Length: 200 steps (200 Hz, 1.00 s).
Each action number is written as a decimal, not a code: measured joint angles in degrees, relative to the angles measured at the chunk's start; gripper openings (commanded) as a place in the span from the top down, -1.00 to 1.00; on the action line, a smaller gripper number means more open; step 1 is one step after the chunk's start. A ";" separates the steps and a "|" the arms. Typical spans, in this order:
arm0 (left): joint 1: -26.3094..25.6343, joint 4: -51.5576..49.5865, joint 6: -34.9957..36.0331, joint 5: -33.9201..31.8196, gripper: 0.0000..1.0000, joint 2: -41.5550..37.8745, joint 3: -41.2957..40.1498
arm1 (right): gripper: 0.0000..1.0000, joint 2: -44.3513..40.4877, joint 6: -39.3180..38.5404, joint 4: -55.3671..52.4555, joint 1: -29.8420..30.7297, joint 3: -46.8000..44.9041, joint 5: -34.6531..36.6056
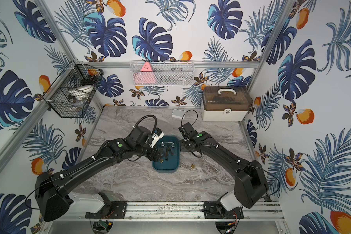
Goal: Put the chess pieces into the storage box
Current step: Pick up the chess piece at the center of the board.
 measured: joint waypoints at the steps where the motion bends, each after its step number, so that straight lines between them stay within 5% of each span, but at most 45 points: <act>1: -0.35 -0.07 0.09 -0.15 -0.68 0.24 0.09 | 0.11 -0.15 -0.02 -0.15 -0.17 -0.15 -0.09; 50: -7.91 -2.36 4.35 -2.91 -0.65 5.31 2.08 | 0.10 -2.78 0.04 -3.52 -1.31 -5.73 -1.49; 125: -8.74 -2.29 5.49 -3.63 -0.63 5.25 1.49 | 0.07 -1.49 0.44 -3.67 -1.36 -9.53 -6.05; 200: -8.98 -2.29 5.70 -3.19 -0.63 5.38 1.49 | 0.09 1.60 1.77 -3.69 -1.36 -11.50 -2.49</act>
